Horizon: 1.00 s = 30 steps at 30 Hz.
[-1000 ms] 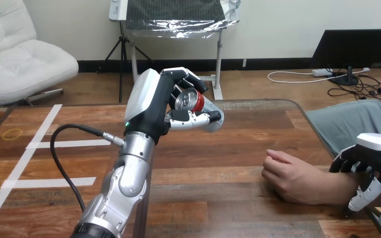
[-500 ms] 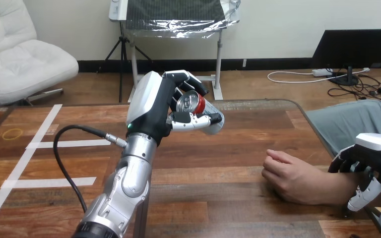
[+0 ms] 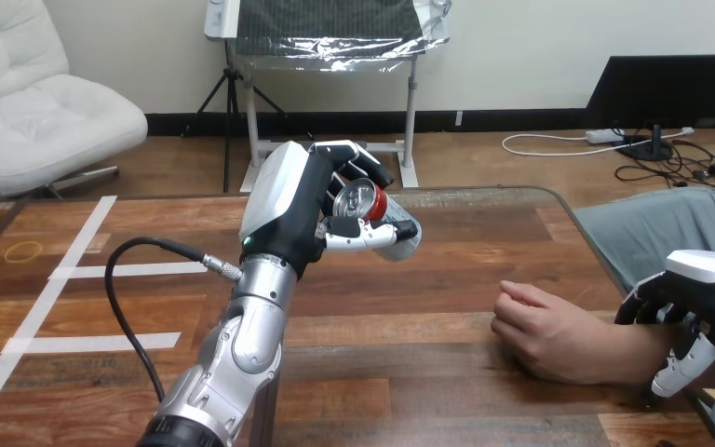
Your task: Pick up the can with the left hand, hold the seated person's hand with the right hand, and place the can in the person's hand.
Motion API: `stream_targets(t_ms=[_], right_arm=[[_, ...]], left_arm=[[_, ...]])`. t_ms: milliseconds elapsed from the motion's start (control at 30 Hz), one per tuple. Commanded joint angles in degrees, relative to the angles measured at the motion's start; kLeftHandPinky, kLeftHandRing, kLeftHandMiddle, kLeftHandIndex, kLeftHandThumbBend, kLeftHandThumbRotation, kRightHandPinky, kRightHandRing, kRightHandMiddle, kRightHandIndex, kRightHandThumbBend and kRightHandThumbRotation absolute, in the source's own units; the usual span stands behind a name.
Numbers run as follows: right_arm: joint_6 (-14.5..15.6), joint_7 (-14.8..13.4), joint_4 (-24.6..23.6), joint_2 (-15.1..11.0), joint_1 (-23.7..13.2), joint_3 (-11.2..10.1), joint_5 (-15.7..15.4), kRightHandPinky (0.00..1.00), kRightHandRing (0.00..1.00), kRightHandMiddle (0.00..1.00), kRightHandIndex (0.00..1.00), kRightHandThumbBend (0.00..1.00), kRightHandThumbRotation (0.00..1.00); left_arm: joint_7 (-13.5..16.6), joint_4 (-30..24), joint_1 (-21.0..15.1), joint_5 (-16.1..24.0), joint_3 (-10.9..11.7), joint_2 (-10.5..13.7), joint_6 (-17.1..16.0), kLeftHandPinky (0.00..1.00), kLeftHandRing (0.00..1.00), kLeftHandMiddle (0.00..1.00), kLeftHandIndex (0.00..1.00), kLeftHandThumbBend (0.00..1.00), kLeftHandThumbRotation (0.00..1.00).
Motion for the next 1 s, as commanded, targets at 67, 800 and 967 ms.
stream_targets(t_ms=[67,800,967], right_arm=[[-0.37,-1.36,-0.44,0.79,-4.18,0.27,0.06,0.68,0.76,0.80,0.77,0.72,0.00],[-2.04,-2.57,-0.52,0.91,-3.68,0.32,-0.19,0.65,0.74,0.79,0.76,0.72,0.00],[-1.99,-2.52,-0.29,0.95,-3.87,0.60,-0.59,0.65,0.74,0.79,0.76,0.72,0.00]], left_arm=[[1.96,1.06,-7.04,0.58,-0.13,-0.02,-0.16,0.31,0.36,0.44,0.49,0.62,0.00],[3.01,4.63,-8.29,0.52,-0.54,-0.33,-1.12,0.32,0.37,0.44,0.49,0.63,0.00],[3.25,5.03,-8.40,0.49,-0.62,-0.33,-1.44,0.32,0.37,0.44,0.48,0.63,0.00]])
